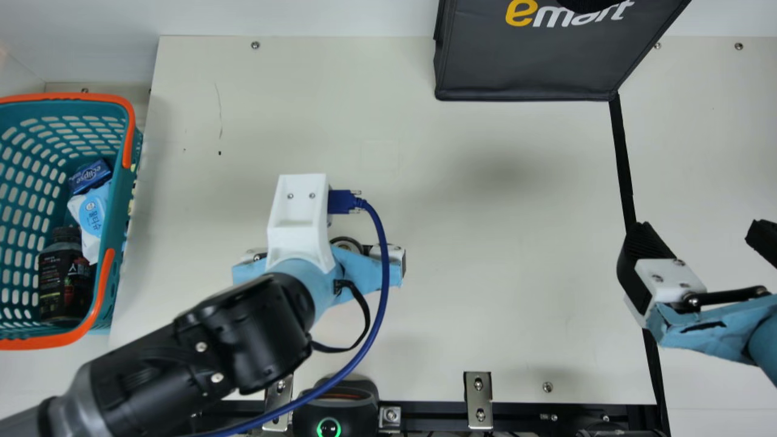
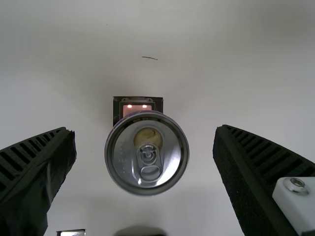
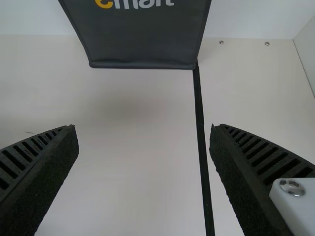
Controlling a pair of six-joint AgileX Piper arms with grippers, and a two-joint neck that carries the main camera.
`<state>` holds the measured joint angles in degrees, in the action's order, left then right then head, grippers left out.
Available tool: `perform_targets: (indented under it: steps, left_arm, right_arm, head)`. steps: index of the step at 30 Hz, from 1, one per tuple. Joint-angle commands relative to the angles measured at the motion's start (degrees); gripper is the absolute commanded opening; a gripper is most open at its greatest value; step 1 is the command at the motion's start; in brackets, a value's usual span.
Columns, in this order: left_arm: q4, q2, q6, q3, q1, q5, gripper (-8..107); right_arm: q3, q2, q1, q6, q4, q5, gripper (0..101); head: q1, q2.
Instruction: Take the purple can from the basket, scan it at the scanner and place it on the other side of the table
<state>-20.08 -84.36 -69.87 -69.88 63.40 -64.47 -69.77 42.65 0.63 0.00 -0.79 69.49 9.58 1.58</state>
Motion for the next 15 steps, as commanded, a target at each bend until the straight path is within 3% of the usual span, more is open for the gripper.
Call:
perform_targets:
  steps: [1, 14, 15]
  left_arm:
    - [-1.4, -0.9, -2.1, 0.3, 0.3, 0.2, 90]
    - [-4.3, -4.8, -6.7, 2.8, 0.7, 3.8, 90]
    - [-4.4, -5.0, -6.8, 2.9, 0.6, 4.1, 83]
  right_arm:
    - [0.0, 0.0, 0.0, 0.0, 0.0, 0.0, 95]
    - [0.0, 0.0, 0.0, 0.0, 0.0, 0.0, 95]
    - [0.0, 0.0, 0.0, 0.0, 0.0, 0.0, 95]
  head:
    - [-1.7, 0.0]
    - [-1.7, 0.0]
    - [-1.7, 0.0]
